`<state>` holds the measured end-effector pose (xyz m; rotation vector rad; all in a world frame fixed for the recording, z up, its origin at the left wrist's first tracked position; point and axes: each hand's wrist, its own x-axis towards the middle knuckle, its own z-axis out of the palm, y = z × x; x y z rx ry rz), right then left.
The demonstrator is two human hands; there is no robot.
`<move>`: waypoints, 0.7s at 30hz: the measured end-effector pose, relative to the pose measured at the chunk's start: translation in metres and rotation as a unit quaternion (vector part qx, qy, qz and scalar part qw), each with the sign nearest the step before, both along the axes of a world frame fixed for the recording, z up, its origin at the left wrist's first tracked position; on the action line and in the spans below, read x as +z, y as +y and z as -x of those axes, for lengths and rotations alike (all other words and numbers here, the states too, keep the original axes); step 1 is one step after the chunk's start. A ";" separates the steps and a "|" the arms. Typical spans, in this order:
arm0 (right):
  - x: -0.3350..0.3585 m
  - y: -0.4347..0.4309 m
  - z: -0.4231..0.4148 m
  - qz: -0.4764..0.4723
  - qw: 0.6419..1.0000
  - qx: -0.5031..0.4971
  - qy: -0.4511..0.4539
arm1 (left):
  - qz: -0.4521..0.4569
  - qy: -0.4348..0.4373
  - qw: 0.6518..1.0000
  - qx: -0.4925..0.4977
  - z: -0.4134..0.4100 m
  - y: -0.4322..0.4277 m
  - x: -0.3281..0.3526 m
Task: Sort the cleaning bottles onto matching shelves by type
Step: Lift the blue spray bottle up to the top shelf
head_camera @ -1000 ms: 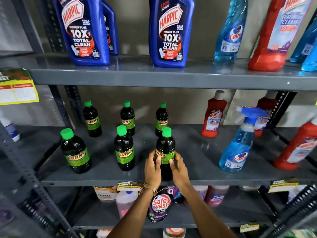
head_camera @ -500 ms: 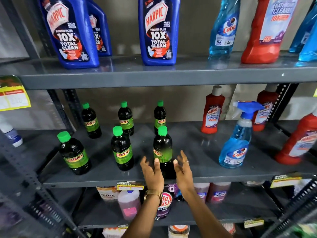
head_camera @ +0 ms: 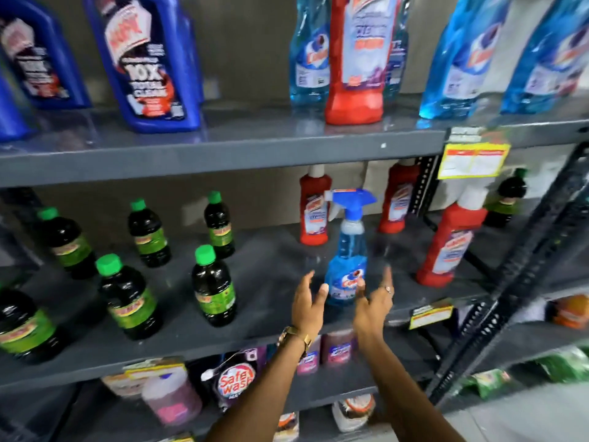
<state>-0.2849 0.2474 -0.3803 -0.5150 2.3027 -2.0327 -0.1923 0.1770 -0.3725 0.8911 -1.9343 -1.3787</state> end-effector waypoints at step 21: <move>0.074 0.078 -0.026 0.068 0.925 0.350 0.134 | 0.081 0.053 0.995 0.027 -0.061 0.054 0.058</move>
